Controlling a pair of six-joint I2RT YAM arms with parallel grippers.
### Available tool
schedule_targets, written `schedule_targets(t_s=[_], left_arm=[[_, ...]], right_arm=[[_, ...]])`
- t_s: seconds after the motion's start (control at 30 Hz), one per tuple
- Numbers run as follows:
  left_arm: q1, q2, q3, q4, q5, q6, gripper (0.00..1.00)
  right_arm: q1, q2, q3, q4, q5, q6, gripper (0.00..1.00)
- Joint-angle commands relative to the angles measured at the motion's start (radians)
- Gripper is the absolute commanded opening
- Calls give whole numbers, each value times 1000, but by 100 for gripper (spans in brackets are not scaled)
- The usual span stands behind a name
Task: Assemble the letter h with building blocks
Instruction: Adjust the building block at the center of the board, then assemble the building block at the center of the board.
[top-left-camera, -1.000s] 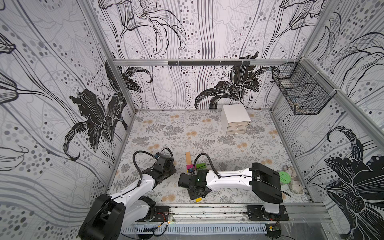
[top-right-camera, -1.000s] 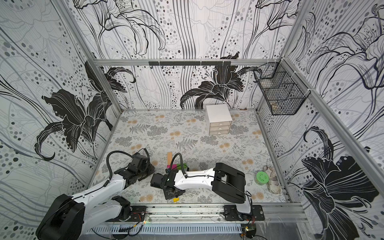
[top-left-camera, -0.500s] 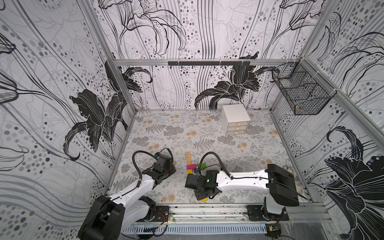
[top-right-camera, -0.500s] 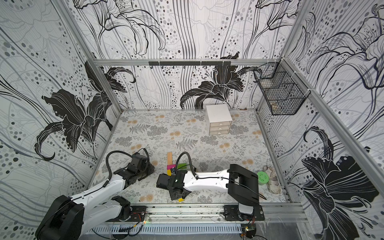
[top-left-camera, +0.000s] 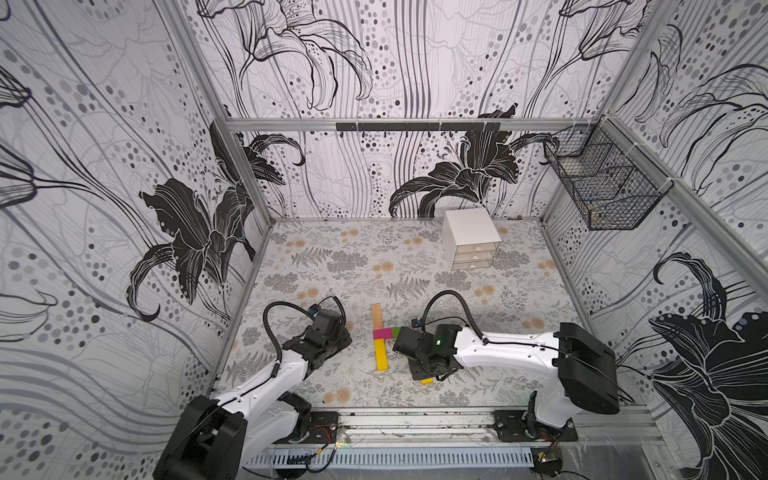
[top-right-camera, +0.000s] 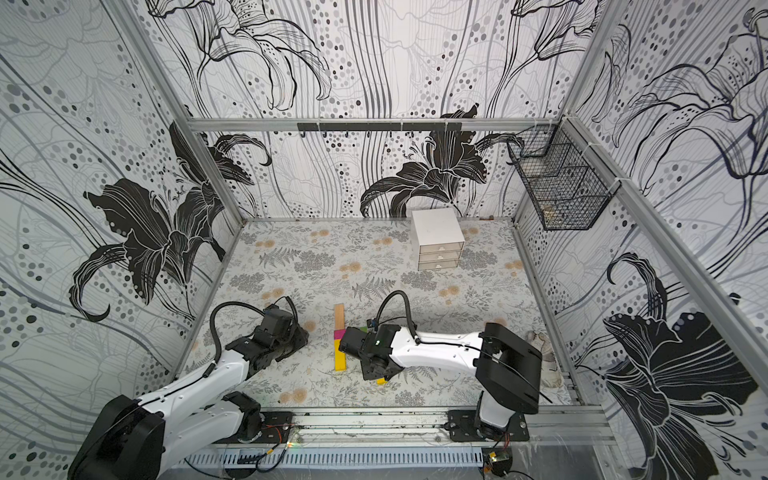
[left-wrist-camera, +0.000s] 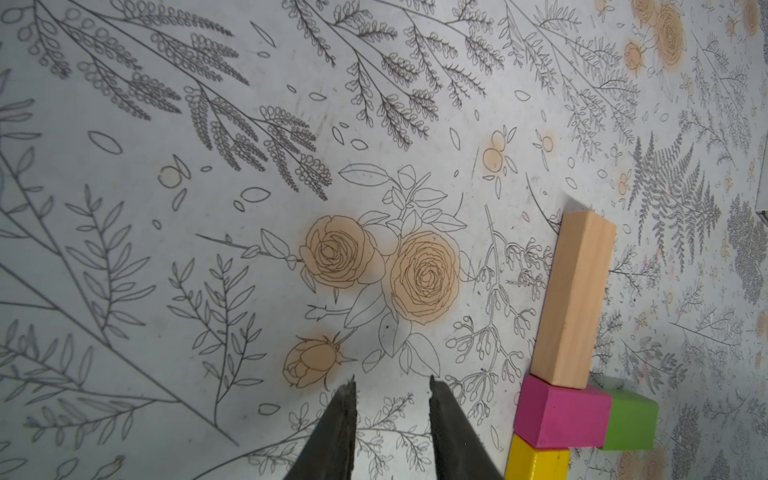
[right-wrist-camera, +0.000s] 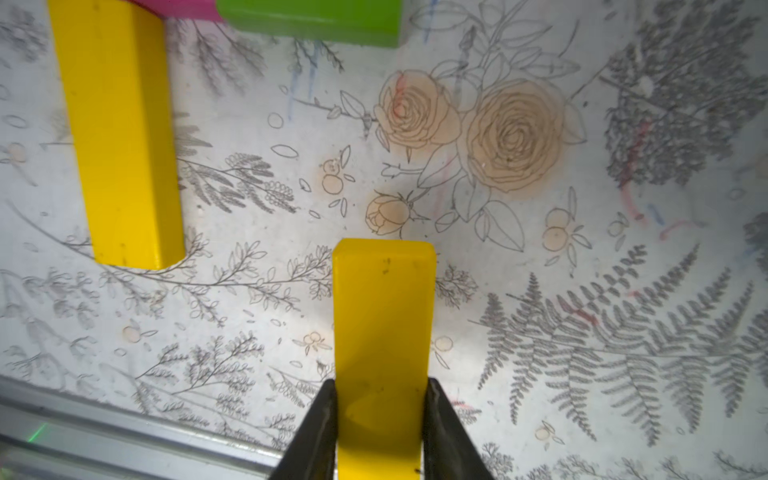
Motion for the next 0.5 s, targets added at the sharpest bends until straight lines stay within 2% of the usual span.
schedule_targets(t_s=[0.0, 0.33, 0.47], left_arm=[[6, 3, 17, 7, 3, 19, 33], [6, 6, 26, -4, 2, 30, 33], [6, 14, 24, 0, 6, 30, 33]], right_arm=[[-21, 58, 23, 34, -3, -25, 0], [-31, 166, 84, 50, -21, -15, 0], [-32, 143, 68, 43, -21, 11, 22]])
